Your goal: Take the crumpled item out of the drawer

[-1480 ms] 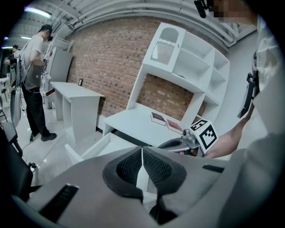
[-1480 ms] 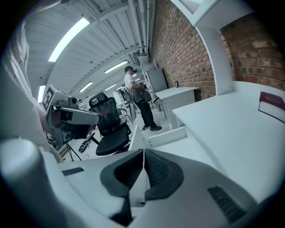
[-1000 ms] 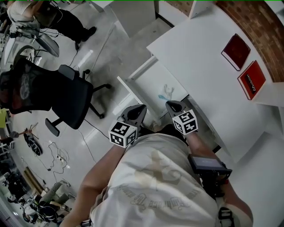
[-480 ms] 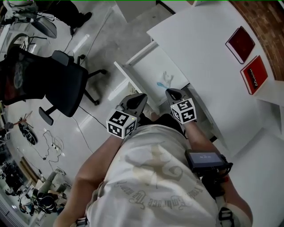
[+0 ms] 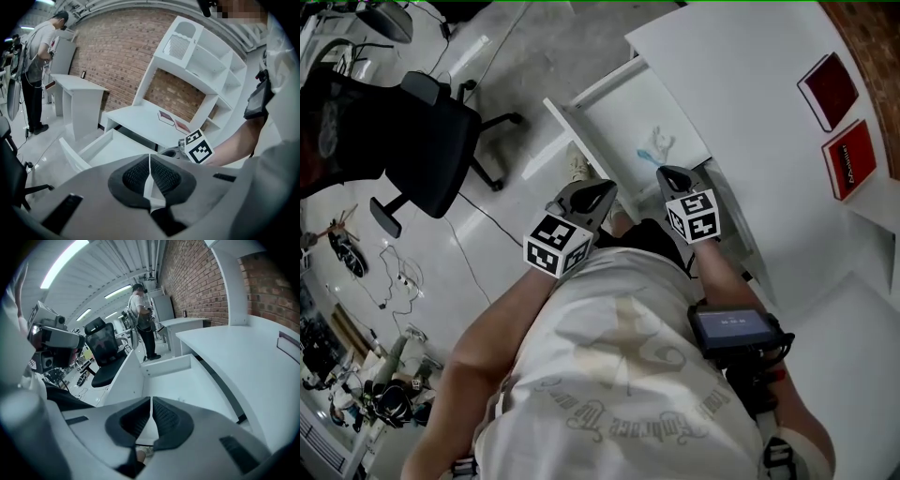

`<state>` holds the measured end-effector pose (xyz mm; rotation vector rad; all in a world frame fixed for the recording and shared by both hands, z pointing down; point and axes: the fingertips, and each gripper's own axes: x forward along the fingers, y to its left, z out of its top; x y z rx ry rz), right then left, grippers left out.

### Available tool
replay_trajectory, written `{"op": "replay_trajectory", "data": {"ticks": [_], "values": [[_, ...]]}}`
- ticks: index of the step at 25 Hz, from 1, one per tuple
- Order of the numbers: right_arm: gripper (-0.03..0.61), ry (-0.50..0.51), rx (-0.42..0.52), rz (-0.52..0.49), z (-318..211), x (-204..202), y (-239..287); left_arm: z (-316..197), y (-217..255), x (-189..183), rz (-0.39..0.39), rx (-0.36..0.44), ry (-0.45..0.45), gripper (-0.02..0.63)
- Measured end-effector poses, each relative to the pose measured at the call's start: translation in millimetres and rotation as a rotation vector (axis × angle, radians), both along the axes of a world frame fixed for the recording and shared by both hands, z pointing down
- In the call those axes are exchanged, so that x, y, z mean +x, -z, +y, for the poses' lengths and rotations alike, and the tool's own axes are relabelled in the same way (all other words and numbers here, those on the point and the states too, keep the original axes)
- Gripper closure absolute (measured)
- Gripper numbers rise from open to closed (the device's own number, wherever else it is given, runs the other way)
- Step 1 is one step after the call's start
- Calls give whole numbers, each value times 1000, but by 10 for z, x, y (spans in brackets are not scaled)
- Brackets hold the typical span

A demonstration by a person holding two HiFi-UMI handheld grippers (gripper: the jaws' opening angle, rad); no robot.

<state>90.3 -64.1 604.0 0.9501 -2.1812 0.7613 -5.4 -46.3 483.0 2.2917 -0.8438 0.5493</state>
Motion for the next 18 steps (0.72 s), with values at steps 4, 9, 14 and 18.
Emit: {"op": "replay_trajectory", "data": {"ticks": [4, 9, 14, 18], "values": [[551, 22, -12, 20, -15, -4, -67, 11, -31, -42, 4, -12, 13, 586], [549, 22, -32, 43, -39, 28, -151, 43, -22, -27, 12, -25, 3, 586], [505, -38, -80, 30, -170, -26, -414, -4, -180, -135, 1, -38, 6, 586], [467, -43, -104, 65, -267, -102, -589, -43, -249, -197, -1, -48, 10, 586]]}}
